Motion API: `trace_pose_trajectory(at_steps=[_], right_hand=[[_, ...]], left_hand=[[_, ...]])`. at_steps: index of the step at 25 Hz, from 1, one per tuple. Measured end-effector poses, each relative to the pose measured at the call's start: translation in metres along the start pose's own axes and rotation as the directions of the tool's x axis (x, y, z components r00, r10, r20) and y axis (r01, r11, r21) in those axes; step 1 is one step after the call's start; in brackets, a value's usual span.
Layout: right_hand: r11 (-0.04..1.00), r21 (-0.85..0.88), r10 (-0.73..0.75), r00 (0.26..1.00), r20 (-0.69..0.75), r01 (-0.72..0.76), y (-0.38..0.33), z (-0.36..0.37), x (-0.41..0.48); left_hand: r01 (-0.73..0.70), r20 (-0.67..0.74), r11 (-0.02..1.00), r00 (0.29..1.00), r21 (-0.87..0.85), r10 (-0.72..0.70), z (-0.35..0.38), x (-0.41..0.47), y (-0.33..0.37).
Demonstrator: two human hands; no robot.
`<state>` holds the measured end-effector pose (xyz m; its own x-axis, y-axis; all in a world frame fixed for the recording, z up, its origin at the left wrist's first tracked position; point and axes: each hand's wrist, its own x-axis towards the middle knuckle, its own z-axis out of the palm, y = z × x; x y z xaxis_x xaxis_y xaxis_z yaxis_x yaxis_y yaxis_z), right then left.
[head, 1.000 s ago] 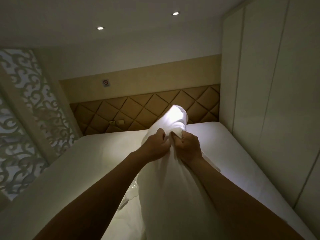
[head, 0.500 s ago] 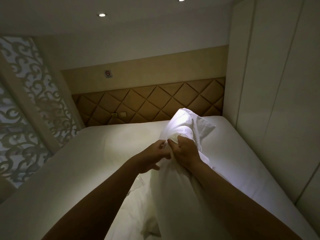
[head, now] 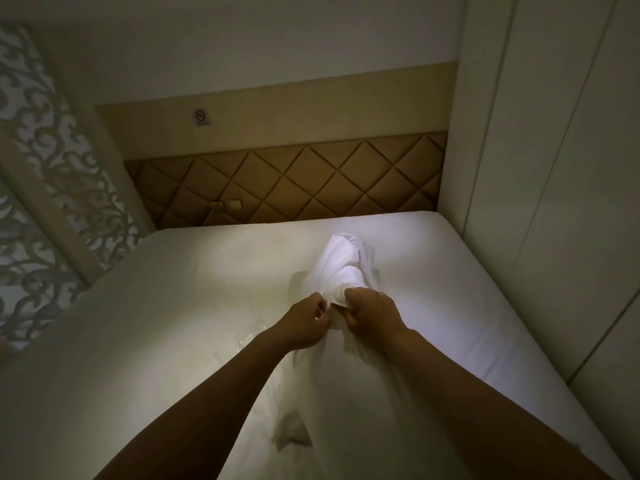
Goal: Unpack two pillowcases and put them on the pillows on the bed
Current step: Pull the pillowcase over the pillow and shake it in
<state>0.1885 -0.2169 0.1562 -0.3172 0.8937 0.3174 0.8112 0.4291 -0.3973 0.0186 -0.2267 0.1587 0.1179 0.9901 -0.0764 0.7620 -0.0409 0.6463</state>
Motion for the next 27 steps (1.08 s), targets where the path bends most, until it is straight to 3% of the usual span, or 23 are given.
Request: trace_pose_trajectory(at_steps=[5,8,11,16,21,24,27], right_hand=[[0.963,-0.135,-0.206,0.962,0.179,0.231,-0.007,0.009,0.009],[0.856,-0.249,-0.408,0.887,0.217,0.454,0.001,0.012,0.018],[0.776,-0.355,-0.453,0.852,0.262,0.522,0.008,0.01,0.014],[0.836,-0.343,-0.393,0.903,0.172,0.429,0.032,0.036,-0.032],[0.881,-0.291,-0.281,0.908,0.312,0.373,0.043,0.104,-0.098],[0.882,-0.303,-0.26,0.908,0.327,0.362,0.027,0.124,-0.103],[0.894,-0.321,-0.221,0.932,0.286,0.311,0.023,0.132,-0.1]], left_hand=[[-0.001,0.001,0.996,1.0,0.093,0.001,-0.003,-0.008,-0.019],[-0.006,-0.009,0.995,1.0,0.096,0.007,-0.003,-0.013,-0.024],[-0.04,-0.034,0.993,0.998,0.108,0.044,0.005,-0.017,-0.025],[0.02,-0.051,0.993,0.999,0.117,-0.014,0.051,-0.037,-0.028],[0.159,0.141,0.971,0.973,0.177,-0.185,0.114,-0.079,-0.062],[0.26,0.153,0.957,0.948,0.13,-0.279,0.12,-0.085,-0.082],[0.231,0.12,0.952,0.959,0.201,-0.258,0.111,-0.084,-0.093]])
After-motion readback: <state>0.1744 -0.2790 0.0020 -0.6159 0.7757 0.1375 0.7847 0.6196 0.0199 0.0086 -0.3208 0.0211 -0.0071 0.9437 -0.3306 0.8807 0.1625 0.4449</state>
